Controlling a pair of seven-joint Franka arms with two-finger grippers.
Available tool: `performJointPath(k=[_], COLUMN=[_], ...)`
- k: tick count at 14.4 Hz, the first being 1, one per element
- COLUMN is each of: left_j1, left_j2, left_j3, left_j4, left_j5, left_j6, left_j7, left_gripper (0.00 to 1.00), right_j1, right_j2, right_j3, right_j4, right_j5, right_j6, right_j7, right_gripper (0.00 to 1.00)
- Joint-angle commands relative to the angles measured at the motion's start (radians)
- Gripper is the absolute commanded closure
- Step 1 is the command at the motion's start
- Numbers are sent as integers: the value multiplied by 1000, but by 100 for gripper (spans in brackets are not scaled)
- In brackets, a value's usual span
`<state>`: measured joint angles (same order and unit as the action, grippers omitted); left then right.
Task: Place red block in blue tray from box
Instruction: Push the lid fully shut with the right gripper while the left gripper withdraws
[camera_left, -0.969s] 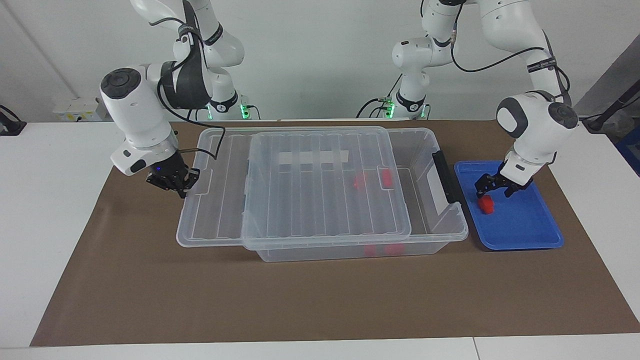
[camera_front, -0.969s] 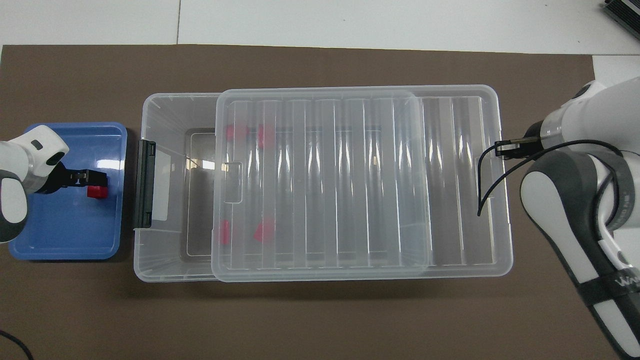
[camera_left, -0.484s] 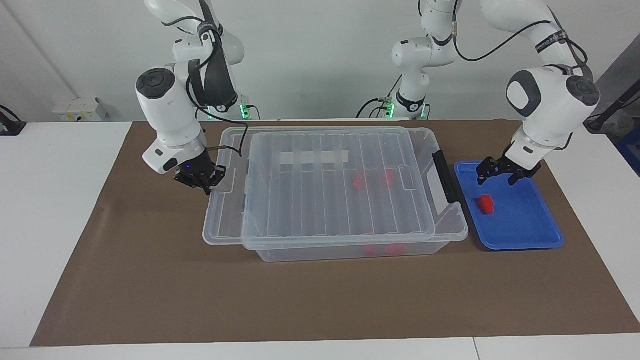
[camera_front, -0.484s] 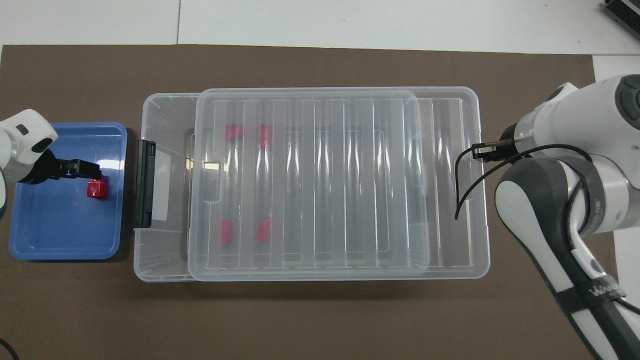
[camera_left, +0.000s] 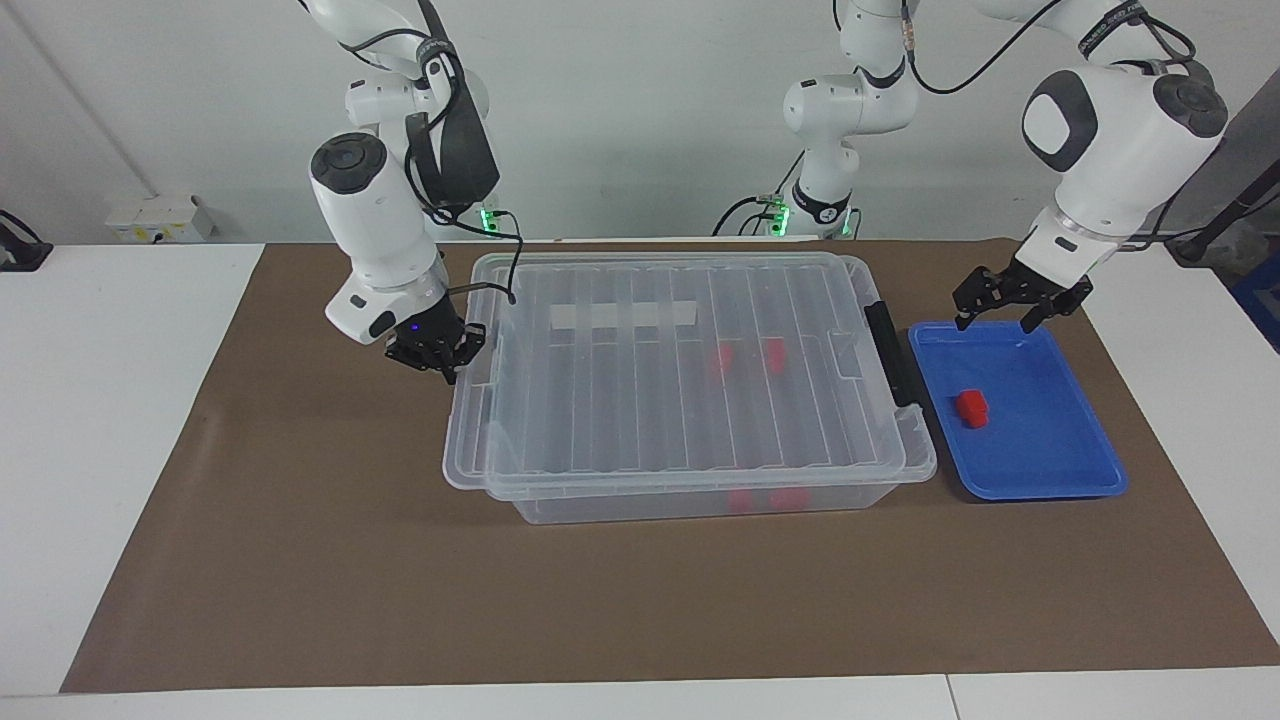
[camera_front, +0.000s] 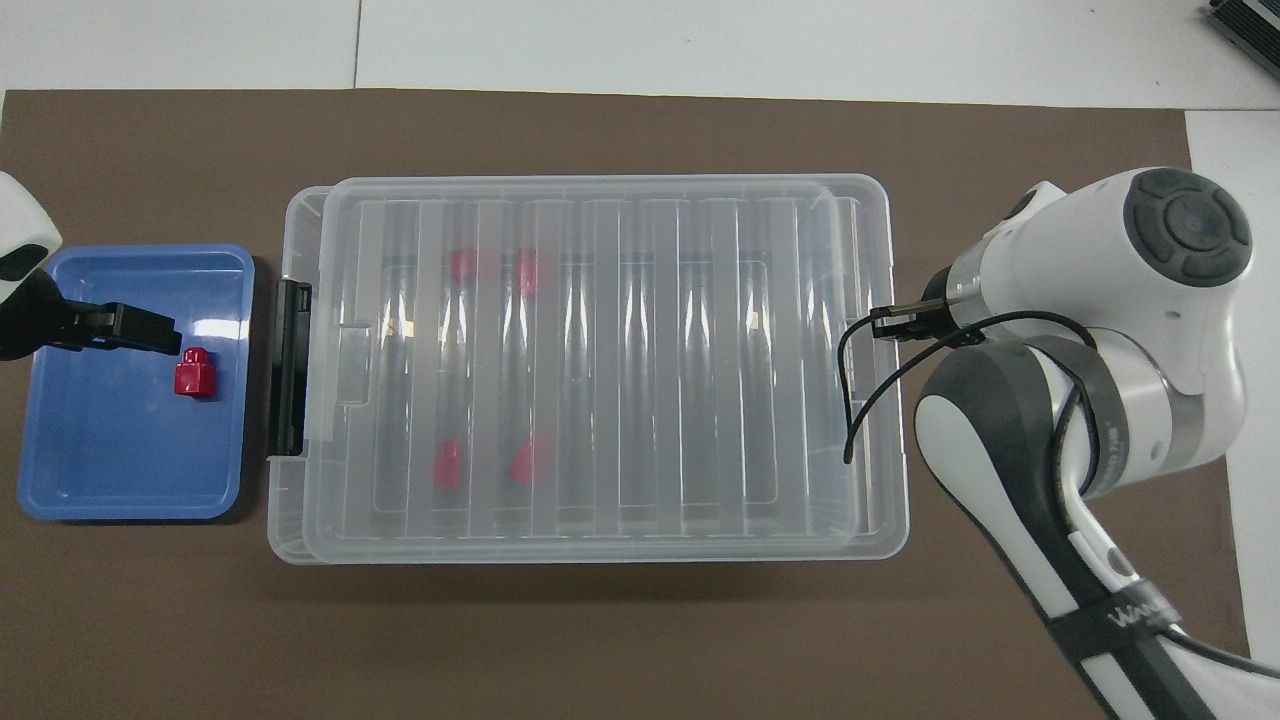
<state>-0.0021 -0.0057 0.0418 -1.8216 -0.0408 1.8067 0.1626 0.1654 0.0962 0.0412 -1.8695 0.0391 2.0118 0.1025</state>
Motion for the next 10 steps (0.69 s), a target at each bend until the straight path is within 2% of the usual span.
performJointPath(k=[1, 3, 5, 7, 10], left_j1=[-18, -33, -36, -47, -44], left_j2=[-40, -65, -95, -115, -145], left_j3=[12, -35, -74, -146, -155], left_j4=[-16, 34, 44, 32, -15], left_j5=[-7, -11, -7, -4, -4], left_j6=[-1, -35, -84, -116, -125], left_j7=[-2, -37, -174, -242, -244], left_gripper=[0, 0, 0, 0, 0], right_j1=[23, 25, 31, 31, 42], right_j2=[-23, -23, -24, -24, -24], right_j3=[0, 0, 0, 0, 0], right_j4=[-25, -25, -25, -25, -25], right_j5=[22, 24, 24, 24, 24], right_j6=[1, 2, 4, 4, 4], right_j7=[25, 29, 40, 40, 40], right_gripper=[100, 100, 100, 100, 100])
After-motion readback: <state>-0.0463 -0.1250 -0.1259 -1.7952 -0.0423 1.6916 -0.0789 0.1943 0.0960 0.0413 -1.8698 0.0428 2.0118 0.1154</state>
